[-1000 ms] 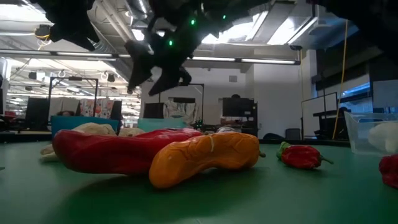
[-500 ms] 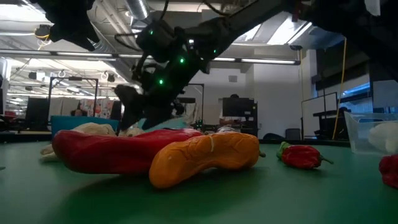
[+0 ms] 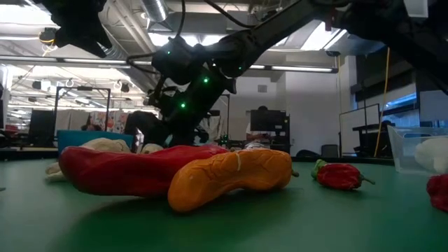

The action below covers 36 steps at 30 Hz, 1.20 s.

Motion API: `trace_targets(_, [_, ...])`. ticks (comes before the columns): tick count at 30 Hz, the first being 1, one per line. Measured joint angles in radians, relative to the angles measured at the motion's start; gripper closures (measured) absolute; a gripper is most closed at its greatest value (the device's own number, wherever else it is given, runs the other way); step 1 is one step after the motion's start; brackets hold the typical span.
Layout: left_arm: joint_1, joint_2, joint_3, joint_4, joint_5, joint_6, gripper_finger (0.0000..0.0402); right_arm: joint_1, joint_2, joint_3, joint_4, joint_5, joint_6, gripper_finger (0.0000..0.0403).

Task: Sort produce into baskets
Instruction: Put the white garlic into the transparent bin

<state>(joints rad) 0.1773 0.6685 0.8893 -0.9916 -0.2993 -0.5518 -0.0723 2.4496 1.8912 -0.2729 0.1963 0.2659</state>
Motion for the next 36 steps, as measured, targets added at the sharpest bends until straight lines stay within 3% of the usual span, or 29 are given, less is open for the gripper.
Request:
trace_targets(10, [0.0,0.0,0.0,0.0,-0.001,0.0,0.0217,-0.001,0.0,0.024,-0.042,-0.034,0.042,0.0275])
trace_targets(15, [0.0,0.0,0.0,0.0,-0.001,0.0,0.0217,0.002,0.001,0.082,-0.094,-0.041,0.051,0.0323])
trace_targets(21, [0.0,0.0,0.0,0.0,-0.001,0.0,0.0217,0.008,0.001,0.222,-0.262,-0.041,0.028,0.0307])
trace_targets(28, [0.0,0.0,0.0,0.0,-0.001,0.0,0.0217,0.028,0.001,0.412,-0.658,-0.107,-0.065,0.0294])
trace_targets(36, [0.0,0.0,0.0,-0.002,-0.001,0.001,0.0217,0.073,-0.14,0.432,-0.99,-0.155,-0.148,0.0293])
